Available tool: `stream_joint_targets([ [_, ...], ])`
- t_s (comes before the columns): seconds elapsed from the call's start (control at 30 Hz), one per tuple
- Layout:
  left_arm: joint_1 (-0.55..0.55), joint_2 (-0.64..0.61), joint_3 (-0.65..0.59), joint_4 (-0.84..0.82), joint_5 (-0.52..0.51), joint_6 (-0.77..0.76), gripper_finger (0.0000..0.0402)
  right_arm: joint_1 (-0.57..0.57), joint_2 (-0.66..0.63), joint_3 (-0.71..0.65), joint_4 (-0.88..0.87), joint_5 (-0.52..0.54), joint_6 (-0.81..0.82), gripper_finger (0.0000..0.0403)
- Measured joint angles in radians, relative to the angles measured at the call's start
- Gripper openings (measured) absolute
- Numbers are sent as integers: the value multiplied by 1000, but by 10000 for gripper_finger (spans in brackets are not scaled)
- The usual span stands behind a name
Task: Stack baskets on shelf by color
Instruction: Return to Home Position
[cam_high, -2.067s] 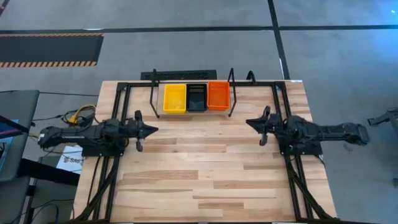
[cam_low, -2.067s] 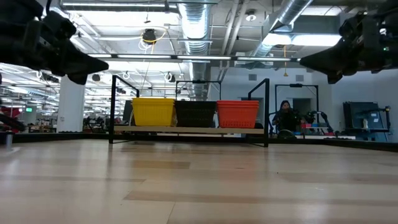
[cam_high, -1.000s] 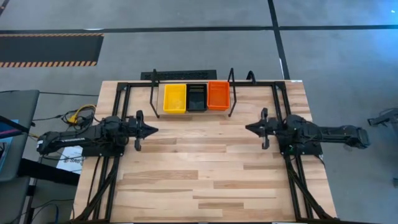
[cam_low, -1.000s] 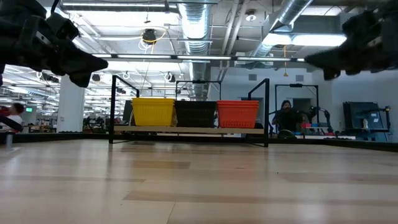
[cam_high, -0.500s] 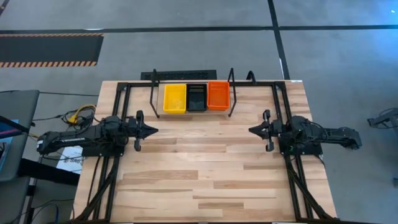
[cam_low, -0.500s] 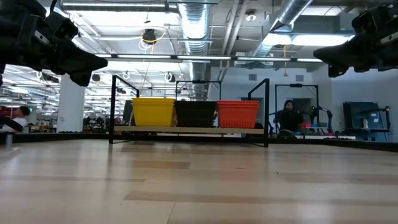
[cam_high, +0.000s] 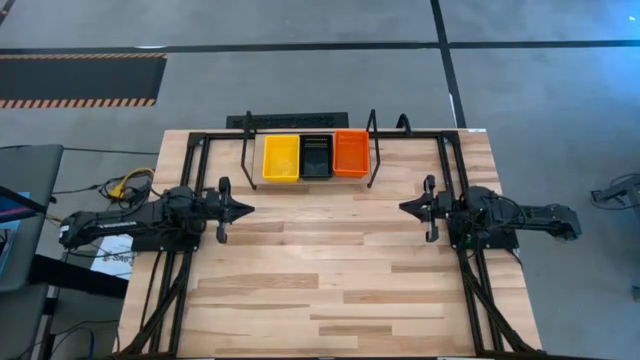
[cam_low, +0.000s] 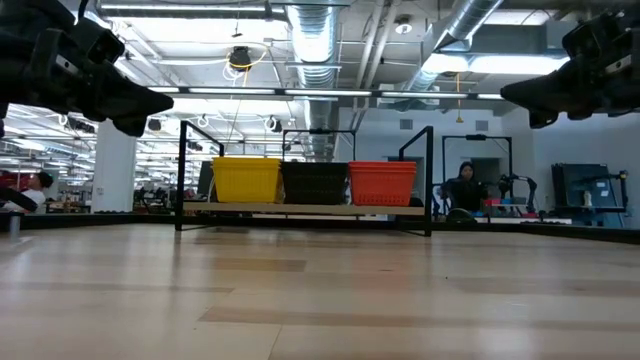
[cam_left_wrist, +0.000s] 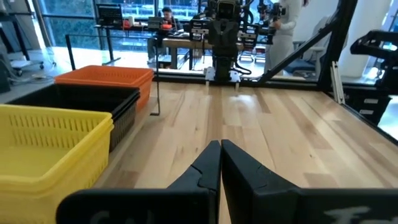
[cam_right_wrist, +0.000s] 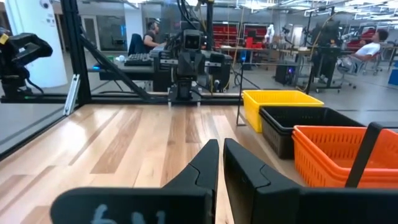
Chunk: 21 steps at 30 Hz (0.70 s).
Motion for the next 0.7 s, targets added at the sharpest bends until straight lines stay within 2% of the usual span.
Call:
stream_joint_targets([
  [0.23, 0, 0, 0, 0, -3, -65, 0, 0, 0, 0, -6, 0, 0, 48],
  [0.7, 0, 0, 0, 0, -3, -70, 0, 0, 0, 0, -10, -2, 2, 48],
])
